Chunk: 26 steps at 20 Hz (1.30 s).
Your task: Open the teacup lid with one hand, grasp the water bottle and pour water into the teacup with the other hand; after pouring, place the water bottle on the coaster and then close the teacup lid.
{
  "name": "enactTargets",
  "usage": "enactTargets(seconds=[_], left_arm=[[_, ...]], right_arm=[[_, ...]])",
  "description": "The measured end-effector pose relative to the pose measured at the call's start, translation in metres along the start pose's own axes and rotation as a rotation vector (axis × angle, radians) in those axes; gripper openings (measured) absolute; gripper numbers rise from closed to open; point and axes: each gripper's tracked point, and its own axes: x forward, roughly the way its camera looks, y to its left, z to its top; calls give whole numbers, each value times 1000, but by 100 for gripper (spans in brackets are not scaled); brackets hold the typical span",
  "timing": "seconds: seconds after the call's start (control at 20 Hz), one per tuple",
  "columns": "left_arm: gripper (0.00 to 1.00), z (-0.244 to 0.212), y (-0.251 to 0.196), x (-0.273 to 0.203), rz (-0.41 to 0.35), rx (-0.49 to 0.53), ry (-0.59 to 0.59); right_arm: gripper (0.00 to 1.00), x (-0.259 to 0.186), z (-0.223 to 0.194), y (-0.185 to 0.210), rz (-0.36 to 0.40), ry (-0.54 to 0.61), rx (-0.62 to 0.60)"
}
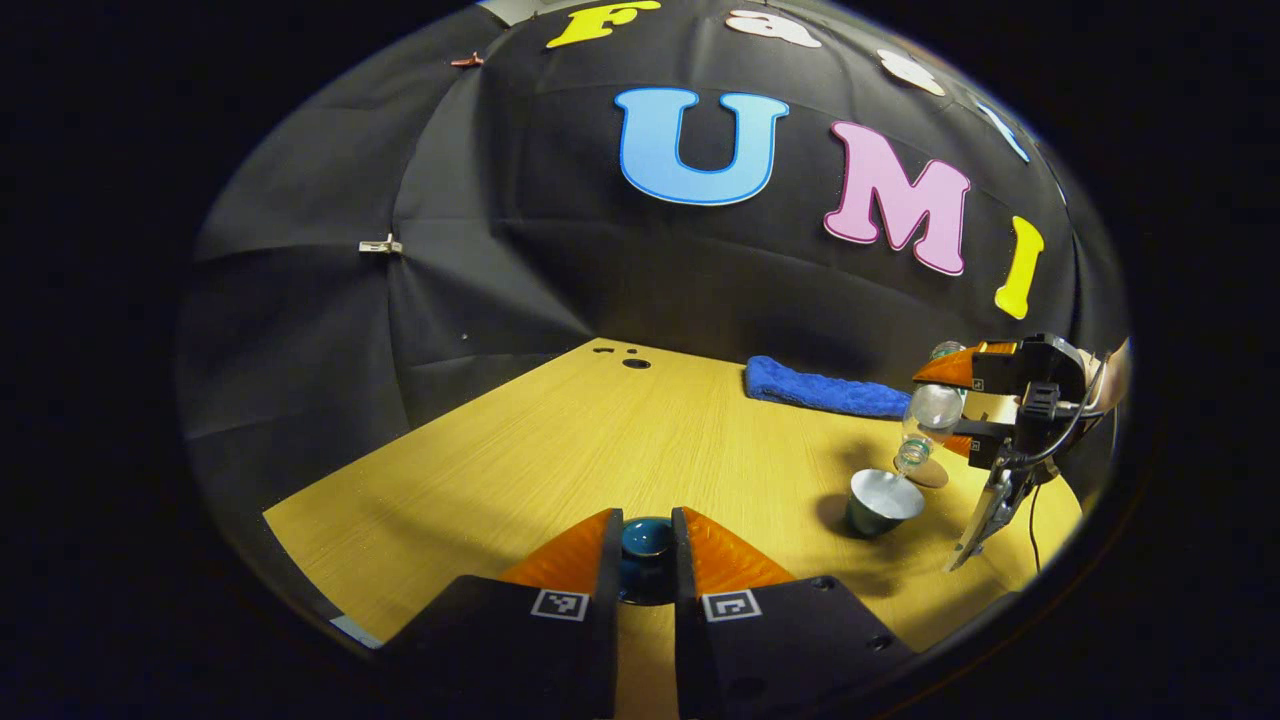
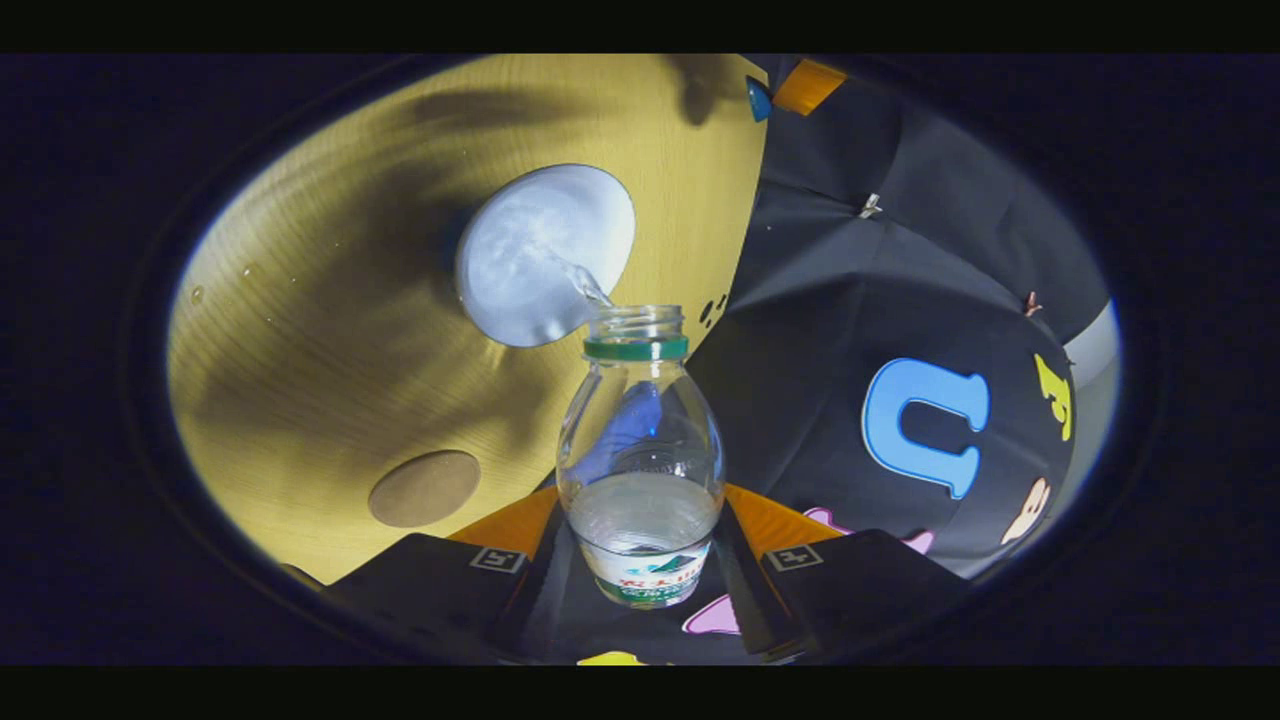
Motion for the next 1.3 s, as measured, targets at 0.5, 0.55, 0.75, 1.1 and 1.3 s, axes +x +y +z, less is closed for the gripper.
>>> enactTargets(seconds=[0.5, 0.55, 0.75, 1.1, 1.3], left_arm=[[24, -5, 0, -11, 3, -44, 2], [27, -5, -1, -11, 3, -48, 3], [27, -2, -7, -13, -10, -53, -2], [27, 3, -15, -9, -23, -57, -13], [27, 2, -14, -11, -15, -74, -10]], right_arm=[[71, -5, -4, -17, 9, -1, -41], [71, -7, -5, -18, 8, 0, -48], [75, -9, -9, -23, 16, 1, -72], [71, -7, -11, -34, 17, 3, -84], [71, -8, -13, -34, 23, -2, -96]])
